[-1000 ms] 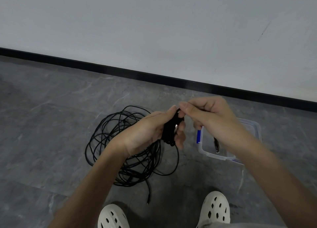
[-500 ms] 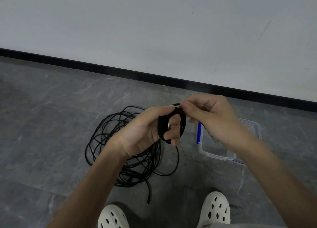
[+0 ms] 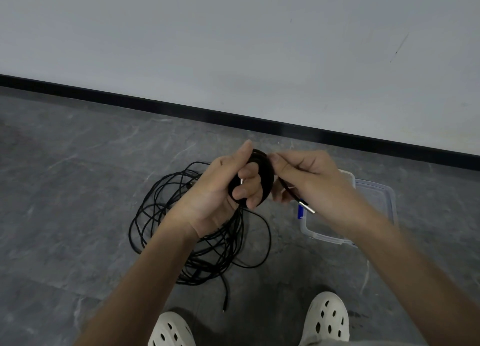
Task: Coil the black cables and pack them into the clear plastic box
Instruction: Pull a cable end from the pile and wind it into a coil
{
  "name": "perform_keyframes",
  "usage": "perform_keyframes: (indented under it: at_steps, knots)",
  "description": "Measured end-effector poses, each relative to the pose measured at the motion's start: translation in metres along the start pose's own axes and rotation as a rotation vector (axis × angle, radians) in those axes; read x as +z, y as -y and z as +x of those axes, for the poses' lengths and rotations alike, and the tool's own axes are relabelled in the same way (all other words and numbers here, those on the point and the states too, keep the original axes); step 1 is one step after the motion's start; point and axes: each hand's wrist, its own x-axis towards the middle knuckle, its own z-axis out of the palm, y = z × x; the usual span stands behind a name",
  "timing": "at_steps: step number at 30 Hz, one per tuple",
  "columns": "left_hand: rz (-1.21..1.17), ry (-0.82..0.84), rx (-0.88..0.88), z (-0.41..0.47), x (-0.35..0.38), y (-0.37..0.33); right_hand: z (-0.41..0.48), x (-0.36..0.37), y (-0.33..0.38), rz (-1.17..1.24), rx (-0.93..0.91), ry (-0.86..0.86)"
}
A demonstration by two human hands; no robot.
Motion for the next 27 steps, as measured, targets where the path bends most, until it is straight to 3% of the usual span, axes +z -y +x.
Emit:
perform_keyframes:
  at_steps: [8, 27]
  knots:
    - [-0.097, -0.102, 0.009, 0.004, 0.001, 0.0, -0.001, 0.008, 0.005, 0.067, 0.025, 0.083]
    - [0.187, -0.238, 0.074, 0.009, 0.002, 0.007, 0.0, 0.011, 0.005, -0.213, -0.057, -0.058]
